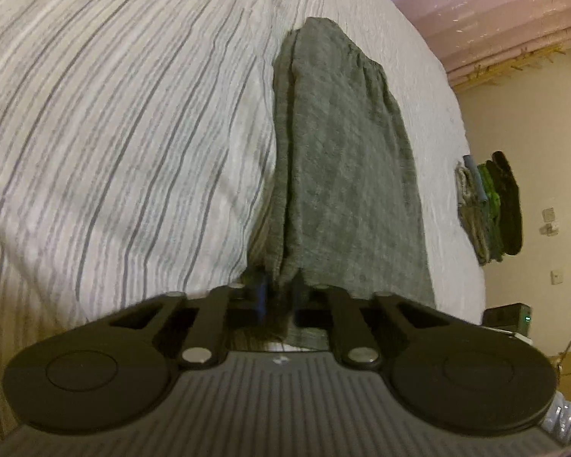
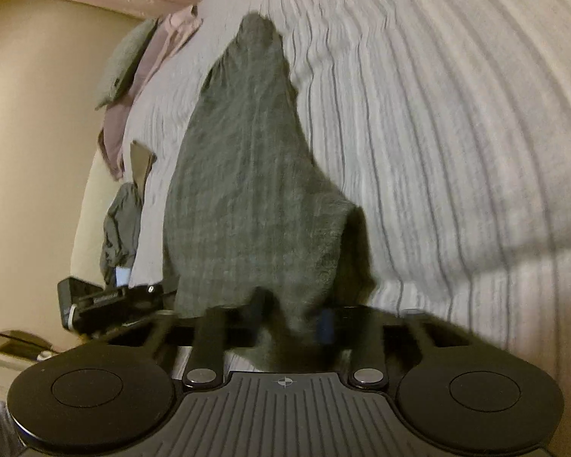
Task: Fold clothes
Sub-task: 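Grasp the hem of the grey plaid shorts with both tools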
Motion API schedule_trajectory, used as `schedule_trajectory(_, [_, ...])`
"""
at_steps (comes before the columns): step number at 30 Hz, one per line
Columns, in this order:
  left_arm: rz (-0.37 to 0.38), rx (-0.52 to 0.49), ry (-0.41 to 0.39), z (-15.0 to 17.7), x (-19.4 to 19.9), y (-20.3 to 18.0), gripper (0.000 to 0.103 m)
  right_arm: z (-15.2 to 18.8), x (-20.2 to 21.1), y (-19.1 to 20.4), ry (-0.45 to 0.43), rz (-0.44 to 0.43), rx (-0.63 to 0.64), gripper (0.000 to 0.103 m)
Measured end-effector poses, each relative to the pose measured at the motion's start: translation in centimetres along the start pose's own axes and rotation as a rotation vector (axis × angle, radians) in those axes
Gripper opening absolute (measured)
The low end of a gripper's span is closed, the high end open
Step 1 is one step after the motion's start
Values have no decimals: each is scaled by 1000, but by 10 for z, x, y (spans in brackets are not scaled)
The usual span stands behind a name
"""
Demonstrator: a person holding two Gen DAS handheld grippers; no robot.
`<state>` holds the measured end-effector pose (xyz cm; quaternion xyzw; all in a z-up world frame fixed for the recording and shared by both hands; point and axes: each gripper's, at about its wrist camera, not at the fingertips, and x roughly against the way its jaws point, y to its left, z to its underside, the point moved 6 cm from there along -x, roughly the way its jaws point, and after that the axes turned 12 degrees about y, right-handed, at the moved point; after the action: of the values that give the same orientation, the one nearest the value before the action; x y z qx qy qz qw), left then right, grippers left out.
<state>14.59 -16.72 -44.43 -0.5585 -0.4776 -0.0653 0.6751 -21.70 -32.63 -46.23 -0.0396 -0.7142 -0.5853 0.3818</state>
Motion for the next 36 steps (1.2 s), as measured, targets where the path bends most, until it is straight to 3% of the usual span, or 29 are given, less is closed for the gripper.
schedule_trajectory(3, [-11,-54,-20,3,7,-9,4,4,9,0,-28,-38,-34,9])
schedule_trajectory(10, [49,-114,-74,31,40,-34,3,22,43,22,-68,-70,-45,7])
schedule_trajectory(17, [56,-14,5,96,44,-32,3,74,57,18,21,-38,-152,7])
schedule_trajectory(20, [58,36,14,106,46,-32,3,86,58,15,57,-17,-224,7])
schedule_trajectory(26, [157,79,-46,68,68,-51,3,41,77,41,58,-18,-293,7])
schedule_trajectory(30, [240,126,-93,22,73,-64,3,-7,83,49,46,-28,-358,7])
schedule_trajectory(36, [273,194,-101,-58,49,-56,3,-87,72,50,-7,4,-388,7])
